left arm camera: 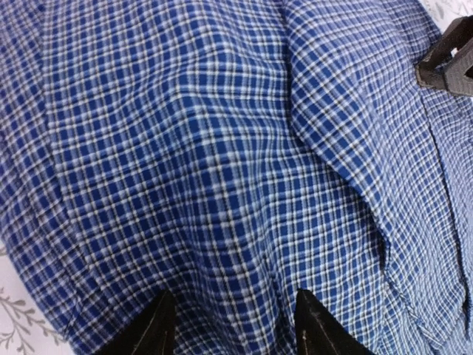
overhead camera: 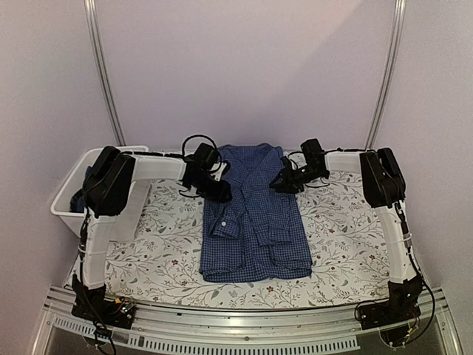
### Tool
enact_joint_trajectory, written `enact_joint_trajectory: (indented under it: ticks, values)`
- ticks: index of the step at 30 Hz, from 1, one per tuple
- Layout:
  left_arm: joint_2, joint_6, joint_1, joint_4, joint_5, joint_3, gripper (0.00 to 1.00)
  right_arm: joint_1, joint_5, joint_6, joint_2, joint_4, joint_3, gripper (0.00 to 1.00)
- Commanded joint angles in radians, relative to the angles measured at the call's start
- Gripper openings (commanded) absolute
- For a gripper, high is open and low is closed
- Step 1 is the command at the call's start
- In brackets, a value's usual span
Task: Fold and stack the mixed laundry pile
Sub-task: Move the rectangle-folded shirt to the center of the board, then pick up the rectangle-folded shirt from the center of the board.
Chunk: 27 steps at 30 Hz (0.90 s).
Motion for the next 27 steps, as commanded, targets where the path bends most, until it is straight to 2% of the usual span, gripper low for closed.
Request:
enact_joint_trajectory:
  ticks: [1, 3, 5, 8, 9, 10, 11, 12, 15, 19, 23, 27]
  values:
    - [-0.142, 0.01, 0.017, -0.03, 0.001, -0.037, 0.59, -0.006, 0.07, -0.061, -0.07, -0.099, -0.017, 0.42]
    - [-0.262, 0.013, 0.017, 0.025, -0.018, -0.116, 0.68, -0.005, 0.086, -0.076, -0.179, -0.079, -0.072, 0.44]
    - [-0.391, 0.021, 0.016, 0.087, -0.035, -0.205, 0.75, -0.005, 0.133, -0.106, -0.325, -0.055, -0.129, 0.49]
    - [-0.575, -0.001, 0.015, 0.194, -0.09, -0.342, 0.81, -0.012, 0.206, -0.153, -0.538, -0.005, -0.219, 0.69]
    - [-0.625, -0.045, 0.015, 0.208, -0.136, -0.376, 0.88, -0.017, 0.227, -0.162, -0.584, 0.037, -0.265, 0.75]
    - [-0.671, -0.084, 0.017, 0.208, -0.178, -0.411, 0.97, -0.022, 0.274, -0.152, -0.642, 0.072, -0.307, 0.82]
    - [-0.711, -0.12, 0.018, 0.202, -0.204, -0.441, 0.99, -0.029, 0.323, -0.099, -0.702, 0.087, -0.346, 0.94]
    - [-0.743, -0.152, 0.024, 0.193, -0.202, -0.473, 1.0, -0.038, 0.343, -0.069, -0.732, 0.079, -0.379, 0.98]
    - [-0.812, -0.251, 0.048, 0.113, -0.023, -0.543, 1.0, -0.088, 0.186, -0.063, -0.798, 0.046, -0.473, 0.99]
    - [-0.97, -0.481, 0.015, 0.249, 0.183, -0.851, 0.99, -0.077, 0.047, -0.053, -0.814, -0.079, -0.616, 0.87]
    - [-1.089, -0.649, -0.032, 0.279, 0.217, -1.067, 0.86, -0.06, 0.039, -0.011, -0.901, -0.061, -0.843, 0.84]
    - [-1.105, -0.719, -0.081, 0.268, 0.206, -1.145, 0.78, -0.037, 0.023, 0.015, -0.915, -0.044, -1.015, 0.78]
